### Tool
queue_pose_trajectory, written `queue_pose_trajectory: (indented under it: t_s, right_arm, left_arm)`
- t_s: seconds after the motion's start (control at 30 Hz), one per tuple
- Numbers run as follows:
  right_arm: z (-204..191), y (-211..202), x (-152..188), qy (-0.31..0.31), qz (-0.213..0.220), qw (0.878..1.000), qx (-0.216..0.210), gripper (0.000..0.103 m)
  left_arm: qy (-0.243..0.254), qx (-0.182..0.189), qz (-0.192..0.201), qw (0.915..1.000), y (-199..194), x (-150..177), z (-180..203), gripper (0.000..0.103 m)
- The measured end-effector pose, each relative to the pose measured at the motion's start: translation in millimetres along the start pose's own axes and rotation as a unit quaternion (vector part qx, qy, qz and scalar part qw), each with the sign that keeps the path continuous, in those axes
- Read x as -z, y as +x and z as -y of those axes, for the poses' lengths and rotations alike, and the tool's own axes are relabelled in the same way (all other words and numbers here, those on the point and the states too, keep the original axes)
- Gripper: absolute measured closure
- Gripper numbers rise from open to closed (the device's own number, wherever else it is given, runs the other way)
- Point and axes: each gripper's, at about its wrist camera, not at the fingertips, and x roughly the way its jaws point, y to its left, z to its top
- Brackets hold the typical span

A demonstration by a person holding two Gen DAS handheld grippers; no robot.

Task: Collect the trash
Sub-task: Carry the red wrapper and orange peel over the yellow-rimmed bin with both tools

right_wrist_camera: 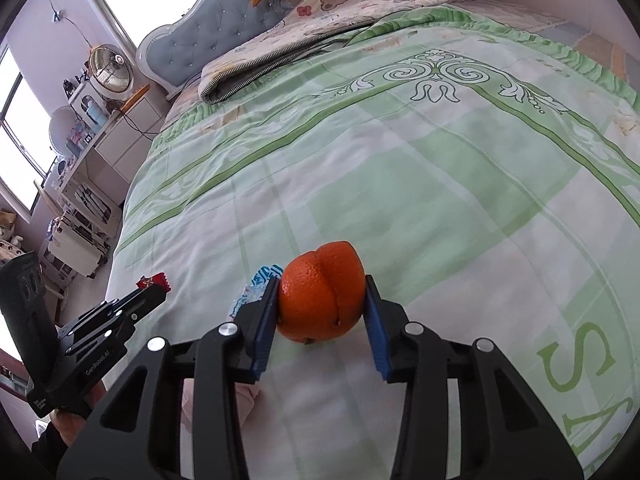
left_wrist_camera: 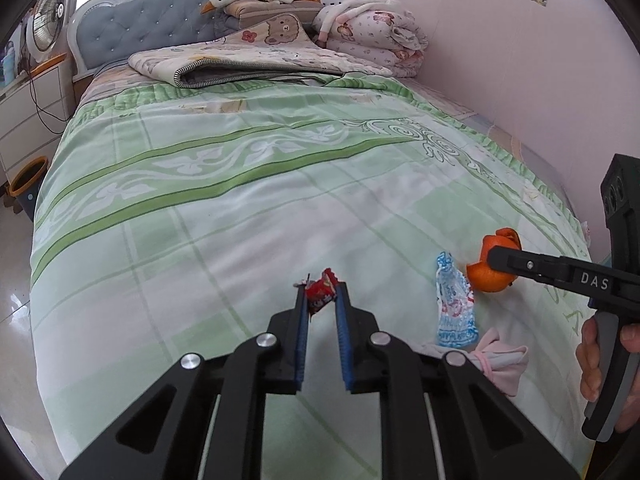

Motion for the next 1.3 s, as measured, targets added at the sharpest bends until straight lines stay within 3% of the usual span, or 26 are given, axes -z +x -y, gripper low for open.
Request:
queue_pose_trajectory:
  t_s: [0.57, 1.17, 1.3]
  right_arm:
    - [-6.3, -42.9, 25.7, 0.002, 0.011, 1.0, -0.016, 0.065]
    - [7.3, -146.5, 87.9, 0.002, 0.034, 0.999, -0.028, 0.065]
    - [14.5, -173.8, 106.2, 0.006, 0.04, 0.999, -0.028, 0.065]
  left_arm:
    - [-0.017, 0.006, 0.021, 0.9996, -50.4, 14.1, -12.9, 0.094]
    - [0.028, 0.008, 0.037, 0.9989, -144.6, 53.5, 46.2, 0.094]
    - [0.032, 0.022, 0.043, 0.9983, -163.8, 61.9, 63.9, 0.094]
